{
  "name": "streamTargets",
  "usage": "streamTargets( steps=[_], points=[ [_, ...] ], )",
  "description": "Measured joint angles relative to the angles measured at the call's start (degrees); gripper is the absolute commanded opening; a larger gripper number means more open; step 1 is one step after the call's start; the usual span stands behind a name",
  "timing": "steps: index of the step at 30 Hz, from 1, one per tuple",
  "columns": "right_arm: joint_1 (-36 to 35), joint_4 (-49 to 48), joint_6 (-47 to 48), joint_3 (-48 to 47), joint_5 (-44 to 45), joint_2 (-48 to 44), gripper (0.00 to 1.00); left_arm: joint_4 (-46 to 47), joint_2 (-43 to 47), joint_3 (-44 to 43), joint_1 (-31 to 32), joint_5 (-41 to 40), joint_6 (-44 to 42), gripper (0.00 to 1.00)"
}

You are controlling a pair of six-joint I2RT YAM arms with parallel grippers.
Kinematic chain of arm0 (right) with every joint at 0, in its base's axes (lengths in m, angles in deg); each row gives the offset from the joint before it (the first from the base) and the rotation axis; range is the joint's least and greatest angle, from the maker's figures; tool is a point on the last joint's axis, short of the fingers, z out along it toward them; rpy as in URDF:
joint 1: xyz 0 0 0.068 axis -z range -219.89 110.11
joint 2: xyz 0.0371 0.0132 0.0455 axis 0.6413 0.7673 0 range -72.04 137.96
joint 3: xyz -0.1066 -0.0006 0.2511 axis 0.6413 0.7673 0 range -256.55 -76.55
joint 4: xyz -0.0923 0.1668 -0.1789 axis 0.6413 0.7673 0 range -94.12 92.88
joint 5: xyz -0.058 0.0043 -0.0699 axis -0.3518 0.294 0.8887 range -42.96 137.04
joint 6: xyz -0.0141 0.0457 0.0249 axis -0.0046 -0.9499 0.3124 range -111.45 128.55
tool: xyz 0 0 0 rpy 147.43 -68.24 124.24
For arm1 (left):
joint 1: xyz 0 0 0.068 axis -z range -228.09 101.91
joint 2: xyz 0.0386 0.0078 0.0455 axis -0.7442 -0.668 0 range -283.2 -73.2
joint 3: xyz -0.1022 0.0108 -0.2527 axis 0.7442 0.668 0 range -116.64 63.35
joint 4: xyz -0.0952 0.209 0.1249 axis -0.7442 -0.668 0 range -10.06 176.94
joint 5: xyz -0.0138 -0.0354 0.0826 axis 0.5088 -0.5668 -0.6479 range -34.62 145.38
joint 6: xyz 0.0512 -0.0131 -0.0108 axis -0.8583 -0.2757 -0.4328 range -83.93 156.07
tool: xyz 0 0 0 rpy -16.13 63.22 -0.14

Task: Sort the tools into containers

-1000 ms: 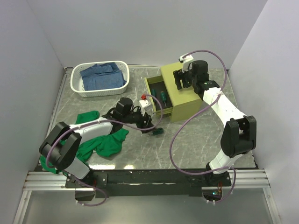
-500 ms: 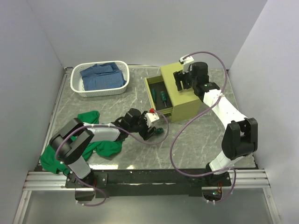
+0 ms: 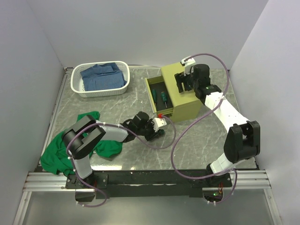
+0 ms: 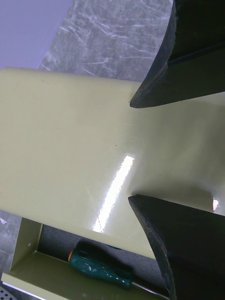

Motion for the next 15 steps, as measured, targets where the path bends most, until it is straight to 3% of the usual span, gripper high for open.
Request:
streamTargets(
  steps=[1, 5, 9, 15],
  points=[
    [0.0, -0.1, 0.0, 0.2, 0.0, -0.1, 0.83, -0.1, 0.0, 0.0, 0.1, 0.1, 0.0, 0.18],
    [0.0, -0.3, 0.2, 0.7, 0.1, -0.6, 0.83, -1.4, 0.4, -0.1, 0.1, 2.1, -0.3, 0.04],
    [0.0, -0.2, 0.2, 0.7, 0.1, -0.6, 0.83, -9.5, 4.5, -0.5, -0.6, 6.1, -3.0, 0.01],
    [0.0, 1.0, 0.1, -0.4, 0.0, 0.0, 0.83, -27.0, 20.2, -3.4, -7.6, 17.9, -12.8, 0.01]
  ],
)
